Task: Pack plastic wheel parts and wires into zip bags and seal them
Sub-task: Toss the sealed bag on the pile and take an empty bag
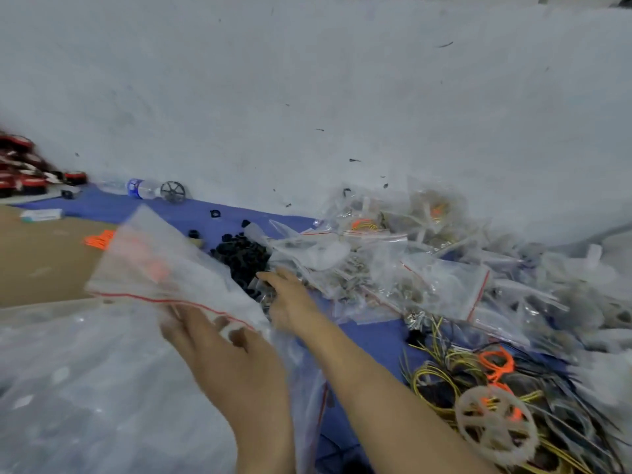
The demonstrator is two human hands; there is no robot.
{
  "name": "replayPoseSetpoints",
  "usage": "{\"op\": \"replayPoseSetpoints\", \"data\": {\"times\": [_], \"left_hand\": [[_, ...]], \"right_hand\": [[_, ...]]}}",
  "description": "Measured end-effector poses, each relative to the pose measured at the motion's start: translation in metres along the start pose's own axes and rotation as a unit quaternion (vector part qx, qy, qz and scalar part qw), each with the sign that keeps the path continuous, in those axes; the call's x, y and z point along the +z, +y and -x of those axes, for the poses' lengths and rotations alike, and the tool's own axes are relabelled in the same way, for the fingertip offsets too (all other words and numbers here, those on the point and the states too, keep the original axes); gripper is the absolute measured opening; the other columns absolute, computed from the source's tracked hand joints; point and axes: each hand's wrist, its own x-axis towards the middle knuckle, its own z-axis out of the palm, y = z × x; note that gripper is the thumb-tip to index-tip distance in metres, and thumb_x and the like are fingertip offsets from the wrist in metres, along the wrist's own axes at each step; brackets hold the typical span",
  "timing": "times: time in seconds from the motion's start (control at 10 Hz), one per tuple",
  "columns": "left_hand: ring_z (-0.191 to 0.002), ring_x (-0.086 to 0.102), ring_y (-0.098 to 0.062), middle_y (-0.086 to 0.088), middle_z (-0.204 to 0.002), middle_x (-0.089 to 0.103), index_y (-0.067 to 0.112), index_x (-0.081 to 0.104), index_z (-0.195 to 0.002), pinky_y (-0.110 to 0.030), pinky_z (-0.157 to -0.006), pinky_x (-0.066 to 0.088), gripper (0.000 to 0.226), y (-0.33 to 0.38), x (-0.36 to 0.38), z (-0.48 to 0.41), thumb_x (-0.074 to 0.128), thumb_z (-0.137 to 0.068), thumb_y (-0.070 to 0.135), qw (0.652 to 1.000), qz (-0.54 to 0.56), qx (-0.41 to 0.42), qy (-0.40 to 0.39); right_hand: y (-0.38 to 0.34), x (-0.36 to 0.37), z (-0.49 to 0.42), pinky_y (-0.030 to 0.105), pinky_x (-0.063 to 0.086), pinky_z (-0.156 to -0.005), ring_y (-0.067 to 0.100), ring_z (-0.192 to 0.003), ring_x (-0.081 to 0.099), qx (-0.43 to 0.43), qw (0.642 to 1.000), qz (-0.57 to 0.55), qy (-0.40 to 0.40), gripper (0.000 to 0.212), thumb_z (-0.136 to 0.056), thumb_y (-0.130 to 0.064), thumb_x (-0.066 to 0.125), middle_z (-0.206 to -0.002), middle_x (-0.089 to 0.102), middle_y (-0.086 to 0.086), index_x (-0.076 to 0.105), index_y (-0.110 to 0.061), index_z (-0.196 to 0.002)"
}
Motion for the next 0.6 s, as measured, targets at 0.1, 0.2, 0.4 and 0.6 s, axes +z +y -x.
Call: {"op": "replayPoseSetpoints", "data": {"times": [0.1,0.2,0.4,0.6], "left_hand": [[-0.095,0.055,-0.024,-0.004,-0.157,0.011,0.007,0.023,-0.148,-0.021,-0.081,0.035,0.072,0.000,0.005,0.007,0.045,-0.083,-0.015,0.999,-0.007,-0.037,-0.023],[-0.123,0.049,-0.037,-0.006,-0.159,0.008,0.008,0.021,-0.149,-0.044,-0.102,0.040,0.075,-0.011,0.009,0.005,0.045,-0.082,-0.015,0.996,-0.021,-0.064,-0.065],[-0.085,0.062,-0.033,-0.009,-0.156,0.016,0.016,0.026,-0.148,-0.039,-0.087,0.047,0.080,-0.004,0.010,0.007,0.046,-0.080,-0.020,0.996,0.011,-0.073,-0.040],[-0.081,0.063,-0.031,-0.004,-0.153,0.021,0.020,0.025,-0.148,-0.036,-0.077,0.046,0.084,-0.015,0.008,0.004,0.045,-0.078,-0.021,0.998,0.013,-0.046,-0.040]], "right_hand": [[0.014,0.016,-0.022,0.042,0.037,-0.105,0.032,-0.136,0.031,0.036,0.996,0.084,-0.005,0.057,-0.094,-0.003,0.044,-0.154,0.020,0.008,0.031,-0.021,-0.146],[0.024,0.025,-0.028,0.041,0.048,-0.090,0.033,-0.114,0.049,0.064,0.988,0.142,0.018,0.034,-0.096,-0.014,0.048,-0.133,0.045,0.015,0.047,-0.010,-0.129],[0.016,0.026,-0.025,0.035,0.035,-0.062,0.031,-0.086,0.053,0.068,0.972,0.213,0.069,0.021,-0.094,-0.013,0.048,-0.147,0.022,0.011,0.049,-0.008,-0.115],[0.009,0.020,-0.029,0.042,0.040,-0.086,0.035,-0.109,0.052,0.048,0.968,0.245,-0.009,0.028,-0.093,-0.008,0.048,-0.156,0.012,0.001,0.052,0.000,-0.119]]}}
